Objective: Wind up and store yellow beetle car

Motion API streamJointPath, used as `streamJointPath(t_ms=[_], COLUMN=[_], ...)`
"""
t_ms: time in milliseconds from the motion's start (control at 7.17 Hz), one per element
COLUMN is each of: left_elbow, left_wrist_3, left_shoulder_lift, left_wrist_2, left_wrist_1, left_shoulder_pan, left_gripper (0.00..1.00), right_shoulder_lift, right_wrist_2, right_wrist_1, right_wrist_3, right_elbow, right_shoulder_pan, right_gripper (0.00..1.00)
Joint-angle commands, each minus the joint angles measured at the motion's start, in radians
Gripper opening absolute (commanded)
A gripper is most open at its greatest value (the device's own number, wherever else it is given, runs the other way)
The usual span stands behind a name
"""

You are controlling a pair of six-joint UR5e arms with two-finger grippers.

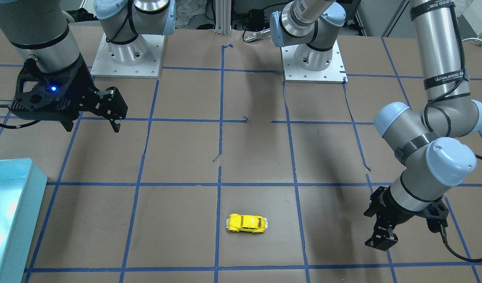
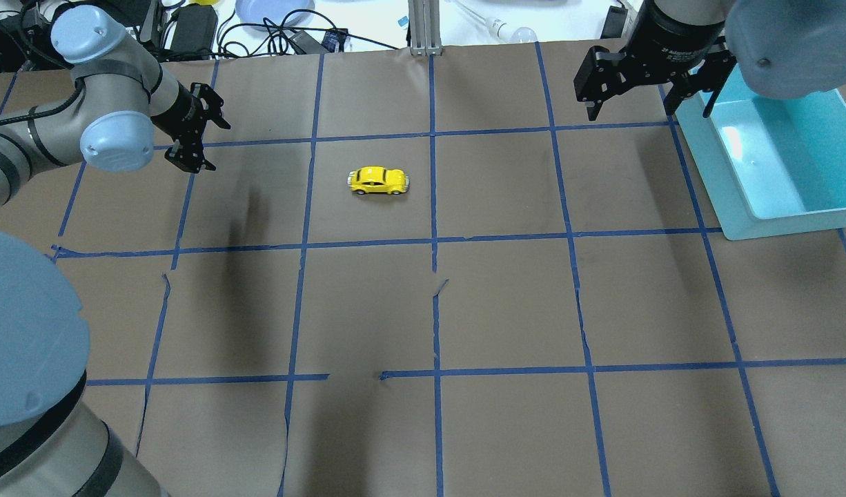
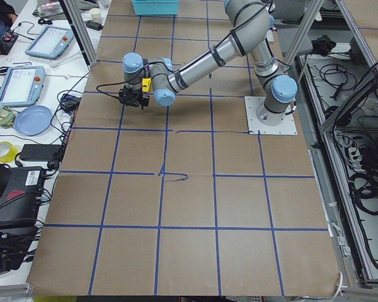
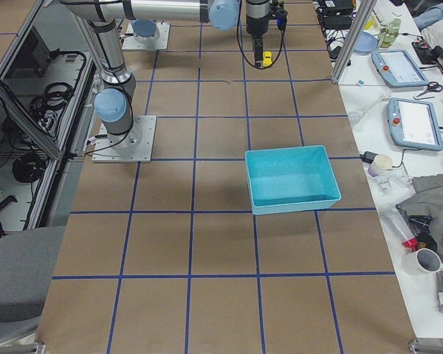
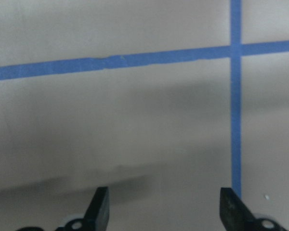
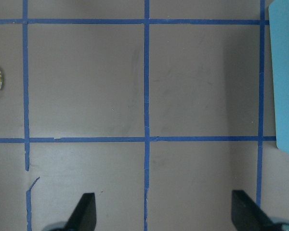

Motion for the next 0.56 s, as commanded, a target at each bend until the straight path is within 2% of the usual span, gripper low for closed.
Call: streamJointPath(t_ms=[0, 139, 418], left_elbow=[0.007, 0.033, 0.173], left_wrist_3=[0.353, 0.399, 0.541], left_shoulder_lift=[0.082, 0.122, 0.195], left_wrist_2=[0.121, 0.22, 0.231], left_wrist_1=[-0.036, -0.104, -0.401], left_shoulder_pan=[-0.005, -0.026, -0.045], left_gripper=[0.97, 1.0, 1.0], right_shoulder_lift=[0.003, 0.001, 0.004], right_wrist_2=[0.005, 0.005, 0.007], right_wrist_1=[0.003, 0.012, 0.012], right_wrist_3=[-0.002, -0.007, -0.017], right_elbow=[0.0, 0.0, 0.0], right_shoulder_pan=[0.0, 0.0, 0.0], right_gripper=[1.0, 1.0, 1.0])
